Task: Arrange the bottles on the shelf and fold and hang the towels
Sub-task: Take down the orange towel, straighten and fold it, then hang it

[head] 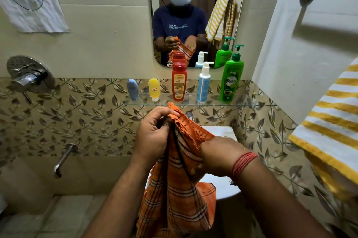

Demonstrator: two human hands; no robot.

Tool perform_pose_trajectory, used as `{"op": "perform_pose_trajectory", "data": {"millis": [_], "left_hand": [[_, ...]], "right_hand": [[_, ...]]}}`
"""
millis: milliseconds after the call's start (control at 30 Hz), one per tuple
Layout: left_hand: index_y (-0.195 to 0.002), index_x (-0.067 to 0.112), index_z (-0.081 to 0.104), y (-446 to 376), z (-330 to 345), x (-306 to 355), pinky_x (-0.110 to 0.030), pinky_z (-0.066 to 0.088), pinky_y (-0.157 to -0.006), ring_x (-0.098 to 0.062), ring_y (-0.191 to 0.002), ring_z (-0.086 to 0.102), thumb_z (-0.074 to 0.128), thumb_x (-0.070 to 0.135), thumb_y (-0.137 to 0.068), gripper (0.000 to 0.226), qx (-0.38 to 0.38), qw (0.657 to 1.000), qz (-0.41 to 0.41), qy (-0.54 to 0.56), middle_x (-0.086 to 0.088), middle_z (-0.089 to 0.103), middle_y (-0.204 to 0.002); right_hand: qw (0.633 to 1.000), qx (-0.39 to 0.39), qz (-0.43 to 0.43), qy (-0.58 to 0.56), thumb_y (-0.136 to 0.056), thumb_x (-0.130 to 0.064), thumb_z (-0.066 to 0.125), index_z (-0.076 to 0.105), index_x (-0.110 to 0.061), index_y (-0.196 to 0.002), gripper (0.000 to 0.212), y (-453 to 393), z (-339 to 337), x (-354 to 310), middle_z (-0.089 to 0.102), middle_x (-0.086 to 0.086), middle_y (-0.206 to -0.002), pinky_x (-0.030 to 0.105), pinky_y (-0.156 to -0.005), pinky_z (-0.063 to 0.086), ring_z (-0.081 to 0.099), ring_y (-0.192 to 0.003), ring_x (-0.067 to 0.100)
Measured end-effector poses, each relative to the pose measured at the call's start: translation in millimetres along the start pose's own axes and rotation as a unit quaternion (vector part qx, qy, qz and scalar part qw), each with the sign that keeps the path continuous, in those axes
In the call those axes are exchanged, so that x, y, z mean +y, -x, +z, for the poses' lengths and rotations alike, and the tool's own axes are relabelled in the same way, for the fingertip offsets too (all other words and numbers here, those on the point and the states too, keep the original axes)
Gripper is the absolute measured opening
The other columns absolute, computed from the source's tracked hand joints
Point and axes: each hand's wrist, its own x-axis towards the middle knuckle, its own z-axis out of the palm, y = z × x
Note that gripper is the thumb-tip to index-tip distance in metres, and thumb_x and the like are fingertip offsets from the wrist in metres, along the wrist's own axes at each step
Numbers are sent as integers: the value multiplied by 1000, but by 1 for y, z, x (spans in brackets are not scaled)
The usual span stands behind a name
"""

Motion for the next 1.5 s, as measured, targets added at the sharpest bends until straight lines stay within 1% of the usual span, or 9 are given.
{"op": "perform_pose_trajectory", "data": {"millis": [267,467,633,833,1033,1200,1300,1400,1500], "left_hand": [[-94,25,71,-13,-19,-13,-49,58,-90,-29,-98,71,60,12,-98,18,28,998,-57,-10,-12,73,-100],[-100,16,71,-17,-24,-9,-42,60,-85,-25,-96,73,60,15,-97,11,63,994,-73,44,-5,76,-96],[-99,17,71,-18,-26,-8,-38,61,-82,-21,-92,72,62,15,-95,10,80,993,-58,67,-2,77,-94],[-99,18,71,-16,-30,-14,-25,59,-74,-15,-92,72,63,14,-94,10,91,993,-55,51,0,76,-96],[-97,21,72,-22,-28,-22,-33,59,-78,-20,-92,71,60,13,-98,15,106,988,-106,36,4,77,-92],[-100,15,74,-34,-25,-21,-51,58,-90,-36,-100,71,60,12,-99,14,97,985,-145,14,-8,77,-95],[-97,17,75,-33,-18,-13,-47,60,-82,-34,-95,73,66,4,-92,16,61,985,-160,34,-11,77,-94],[-97,15,74,-37,-16,-3,-33,57,-71,-20,-84,72,67,4,-91,14,60,986,-151,32,-5,78,-91],[-100,12,73,-46,-21,-1,-36,58,-78,-22,-88,72,58,9,-99,15,96,984,-147,27,-6,77,-93]], "right_hand": [[982,89,-72,-151,-89,-46,66,73,-23,-96,26,8,-20,22,69,-7,-84,33,-71,56,63,-78,10],[973,126,-120,-149,-86,-51,67,65,-31,-84,20,19,-32,25,65,-12,-81,28,-68,55,60,-74,2],[979,167,-109,-31,-86,-55,63,65,-34,-113,34,13,-12,21,57,-10,-101,36,-85,50,47,-98,14],[967,243,-65,-36,-93,-43,60,59,-40,-124,31,5,5,27,41,-4,-105,31,-81,49,40,-97,14],[915,323,-114,-212,-91,-31,63,56,-36,-95,10,23,-11,33,52,-19,-90,26,-73,49,52,-85,1],[907,296,-201,-222,-90,-28,64,49,-29,-82,18,37,-26,-15,53,-15,-83,29,-71,51,51,-78,5],[873,319,-261,-261,-89,-23,66,47,-23,-77,22,45,-29,-41,48,-13,-75,26,-64,44,46,-70,7],[831,335,-224,-384,-90,-23,68,57,-24,-82,14,44,-33,-24,55,-11,-72,18,-58,41,54,-67,7],[880,386,-86,-263,-89,-25,66,53,-28,-77,19,30,-35,12,52,-13,-68,16,-54,32,50,-62,2]]}}
